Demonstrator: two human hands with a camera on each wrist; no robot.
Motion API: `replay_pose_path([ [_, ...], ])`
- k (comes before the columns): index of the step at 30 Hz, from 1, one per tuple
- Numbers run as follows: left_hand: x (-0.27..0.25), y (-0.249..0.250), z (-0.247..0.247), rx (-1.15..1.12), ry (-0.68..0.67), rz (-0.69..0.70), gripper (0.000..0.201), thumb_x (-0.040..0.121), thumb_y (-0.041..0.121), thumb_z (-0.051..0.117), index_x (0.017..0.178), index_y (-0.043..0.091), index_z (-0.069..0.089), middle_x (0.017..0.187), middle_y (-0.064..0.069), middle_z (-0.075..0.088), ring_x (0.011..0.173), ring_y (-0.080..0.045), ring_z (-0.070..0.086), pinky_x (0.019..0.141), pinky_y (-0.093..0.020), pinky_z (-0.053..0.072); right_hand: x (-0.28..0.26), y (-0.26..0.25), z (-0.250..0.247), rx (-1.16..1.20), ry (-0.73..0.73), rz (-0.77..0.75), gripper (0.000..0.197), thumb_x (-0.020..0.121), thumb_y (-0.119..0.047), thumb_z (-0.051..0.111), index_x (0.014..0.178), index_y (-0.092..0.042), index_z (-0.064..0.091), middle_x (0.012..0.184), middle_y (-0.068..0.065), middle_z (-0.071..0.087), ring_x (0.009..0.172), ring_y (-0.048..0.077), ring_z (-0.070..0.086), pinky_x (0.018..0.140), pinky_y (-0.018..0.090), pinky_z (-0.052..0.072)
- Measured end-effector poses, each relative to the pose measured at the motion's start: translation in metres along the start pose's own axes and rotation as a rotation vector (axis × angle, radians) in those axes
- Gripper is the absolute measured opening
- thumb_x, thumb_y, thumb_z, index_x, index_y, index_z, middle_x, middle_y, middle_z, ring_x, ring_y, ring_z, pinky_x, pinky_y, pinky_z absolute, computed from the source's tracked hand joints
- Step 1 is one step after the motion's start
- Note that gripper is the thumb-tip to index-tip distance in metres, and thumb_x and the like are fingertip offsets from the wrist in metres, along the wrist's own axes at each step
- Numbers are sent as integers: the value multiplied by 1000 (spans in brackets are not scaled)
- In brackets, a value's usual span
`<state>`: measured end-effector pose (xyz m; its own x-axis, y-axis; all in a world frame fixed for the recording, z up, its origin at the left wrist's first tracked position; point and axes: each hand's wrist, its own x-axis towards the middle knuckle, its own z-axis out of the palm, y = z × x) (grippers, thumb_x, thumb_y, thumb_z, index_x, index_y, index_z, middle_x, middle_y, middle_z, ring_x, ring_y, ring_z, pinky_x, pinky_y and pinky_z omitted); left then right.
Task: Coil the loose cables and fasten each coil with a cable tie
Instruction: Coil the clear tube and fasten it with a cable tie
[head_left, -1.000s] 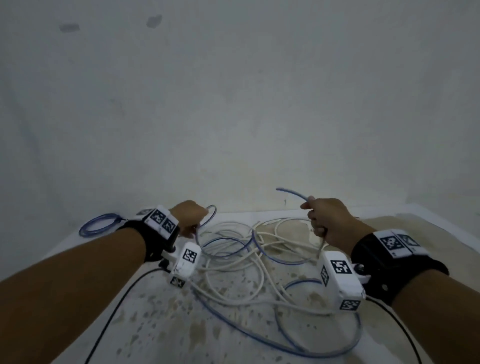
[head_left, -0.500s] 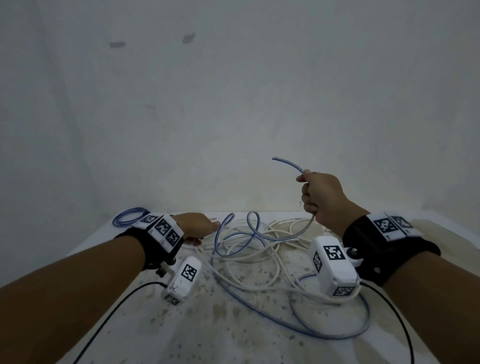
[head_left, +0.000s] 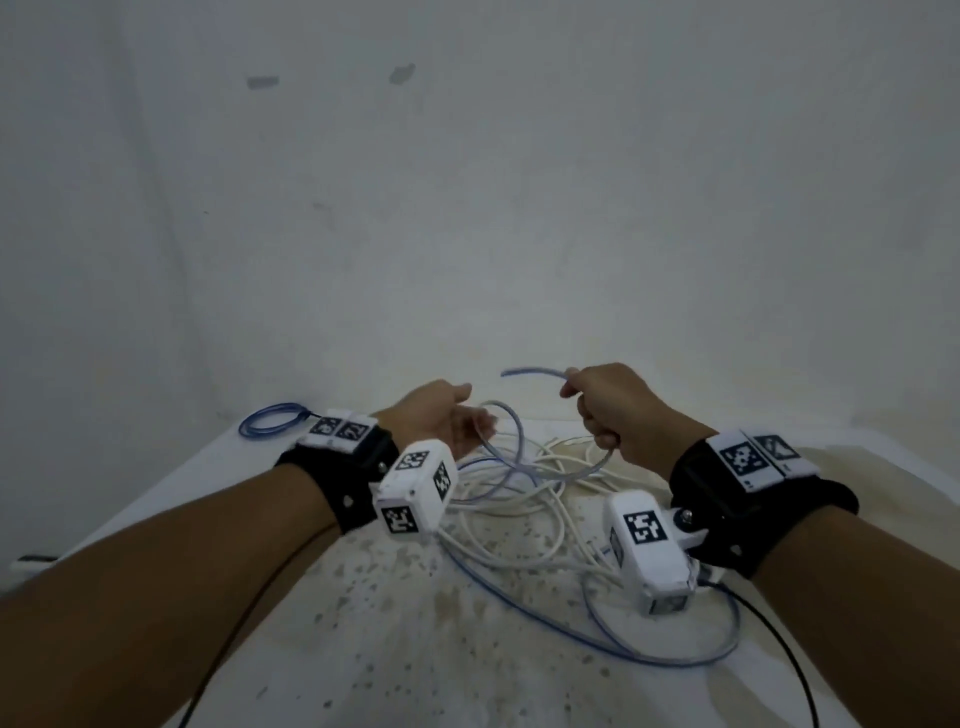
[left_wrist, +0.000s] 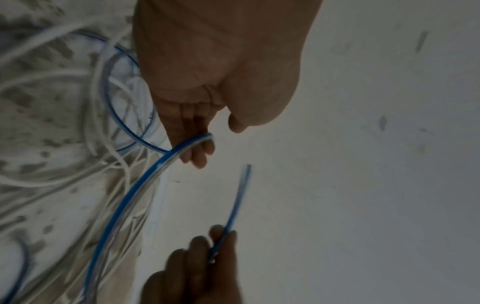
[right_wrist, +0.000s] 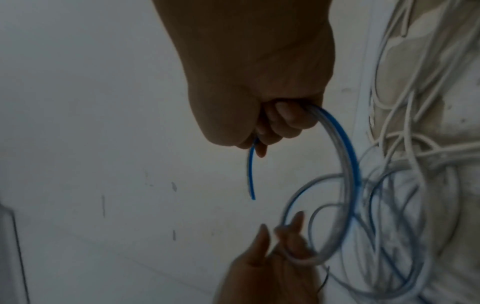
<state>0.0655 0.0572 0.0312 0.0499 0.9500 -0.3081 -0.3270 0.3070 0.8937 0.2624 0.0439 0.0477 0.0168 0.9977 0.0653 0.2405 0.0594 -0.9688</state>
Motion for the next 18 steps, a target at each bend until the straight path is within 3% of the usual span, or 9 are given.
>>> replay_pose_path([
  [3,0,21,4,240,88,133,30,104,10,41,81,-1,57,55,-8,52,54,-18,53,39,-22,52,2,21,-16,-208,81,-10,41,105,-32,42,82,-3,61,45,3,37,33,17,33,40,22,29],
  [7,4,36,-3,354,144,260,9,99,4,53,93,0,60,60,-7,45,50,-15,46,44,-23,53,11,47,-25,-220,90,33,42,106,-27,39,82,-5,65,35,-1,37,27,15,33,36,18,28],
  [10,10,47,-22,376,235,314,10,99,6,54,94,0,60,64,-7,44,54,-16,45,47,-24,53,16,54,-25,-218,108,87,37,105,-17,39,79,-5,62,50,5,40,31,14,38,41,22,33],
  [12,10,50,-34,387,232,315,8,98,2,53,96,-2,60,68,-8,45,56,-17,46,46,-24,54,20,55,-26,-275,96,104,26,100,-7,42,82,-5,60,59,5,45,43,15,44,48,26,39],
  [15,9,53,-41,391,218,372,12,100,0,46,97,-4,58,76,-9,49,58,-19,48,46,-25,56,27,55,-29,-260,96,111,13,94,-6,44,94,-8,57,68,2,47,52,13,44,41,22,38],
  [18,7,73,-35,325,219,542,21,102,-1,36,94,3,55,81,-9,50,53,-16,52,53,-29,59,32,44,-26,-211,182,45,20,96,-8,40,89,-6,59,69,3,49,48,16,47,32,20,36],
])
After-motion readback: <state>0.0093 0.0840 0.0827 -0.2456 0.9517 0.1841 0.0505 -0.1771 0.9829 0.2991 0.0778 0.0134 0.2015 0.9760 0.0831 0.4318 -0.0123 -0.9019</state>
